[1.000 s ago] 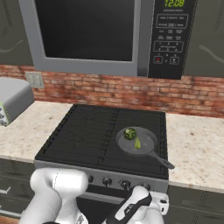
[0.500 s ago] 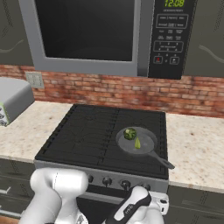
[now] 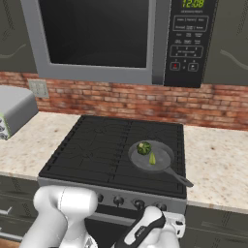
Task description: Put the lemon wedge and broccoli in the pan. Then turn on the front right burner and set the heat to medium.
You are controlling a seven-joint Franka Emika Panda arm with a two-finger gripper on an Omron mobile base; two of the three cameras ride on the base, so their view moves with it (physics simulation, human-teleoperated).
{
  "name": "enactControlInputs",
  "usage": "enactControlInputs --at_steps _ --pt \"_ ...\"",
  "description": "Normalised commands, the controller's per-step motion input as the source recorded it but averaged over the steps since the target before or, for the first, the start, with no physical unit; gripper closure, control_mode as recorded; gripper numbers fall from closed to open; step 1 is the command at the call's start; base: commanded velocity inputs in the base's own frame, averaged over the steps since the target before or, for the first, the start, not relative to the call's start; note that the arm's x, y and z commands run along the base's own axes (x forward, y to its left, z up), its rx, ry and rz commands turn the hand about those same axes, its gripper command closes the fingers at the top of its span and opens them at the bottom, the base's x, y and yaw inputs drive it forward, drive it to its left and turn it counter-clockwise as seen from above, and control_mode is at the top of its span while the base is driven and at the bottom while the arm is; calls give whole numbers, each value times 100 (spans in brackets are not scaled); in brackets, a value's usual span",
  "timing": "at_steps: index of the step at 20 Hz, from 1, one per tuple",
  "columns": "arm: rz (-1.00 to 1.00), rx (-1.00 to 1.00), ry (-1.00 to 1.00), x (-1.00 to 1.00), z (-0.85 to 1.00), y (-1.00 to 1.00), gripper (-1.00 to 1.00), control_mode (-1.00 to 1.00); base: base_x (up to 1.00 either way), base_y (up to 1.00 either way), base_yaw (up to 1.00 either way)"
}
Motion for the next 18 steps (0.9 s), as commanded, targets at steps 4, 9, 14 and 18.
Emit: enactControlInputs --at_steps 4,9,14,18 --pt "0 -19 -3 0 -8 0 100 -100 0 0 0" --pt "0 -25 -6 -3 -11 0 100 -100 0 0 0" --pt "0 -24 -3 -3 -12 0 100 -100 0 0 0" --pt "0 -23 -2 -6 -6 0 100 -100 0 0 0"
